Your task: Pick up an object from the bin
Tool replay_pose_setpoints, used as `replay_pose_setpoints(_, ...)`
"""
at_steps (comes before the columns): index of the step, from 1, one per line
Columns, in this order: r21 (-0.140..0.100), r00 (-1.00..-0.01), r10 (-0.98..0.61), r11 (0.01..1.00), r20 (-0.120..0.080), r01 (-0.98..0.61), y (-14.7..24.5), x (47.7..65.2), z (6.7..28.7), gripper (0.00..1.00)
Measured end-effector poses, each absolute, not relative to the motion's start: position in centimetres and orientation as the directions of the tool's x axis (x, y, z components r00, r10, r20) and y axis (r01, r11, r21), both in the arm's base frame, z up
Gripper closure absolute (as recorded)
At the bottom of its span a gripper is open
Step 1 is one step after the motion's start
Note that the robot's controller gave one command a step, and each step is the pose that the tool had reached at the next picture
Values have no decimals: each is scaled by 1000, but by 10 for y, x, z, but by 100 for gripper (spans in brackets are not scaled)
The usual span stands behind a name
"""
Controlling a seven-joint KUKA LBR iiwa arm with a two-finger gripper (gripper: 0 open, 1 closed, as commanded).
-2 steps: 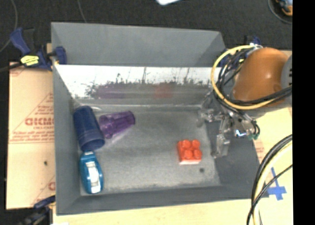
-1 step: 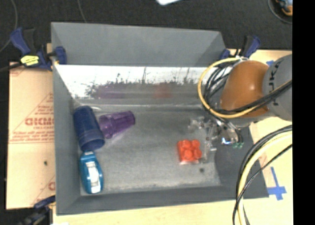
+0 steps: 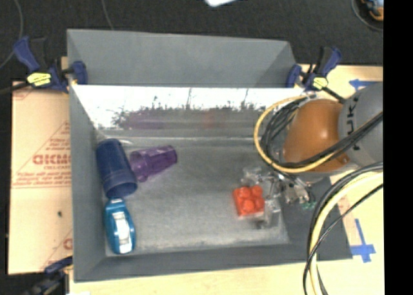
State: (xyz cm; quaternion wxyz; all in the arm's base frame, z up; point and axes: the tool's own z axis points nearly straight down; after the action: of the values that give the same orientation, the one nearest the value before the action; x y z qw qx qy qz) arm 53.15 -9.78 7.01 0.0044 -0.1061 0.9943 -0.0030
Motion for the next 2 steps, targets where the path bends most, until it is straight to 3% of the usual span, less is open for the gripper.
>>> replay_pose_setpoints(1, -4, -994, -108, 994, -9, -108, -92, 546, 72, 100)
replay_pose_setpoints(2, -4, -994, -108, 994, -9, -108, -92, 546, 72, 100)
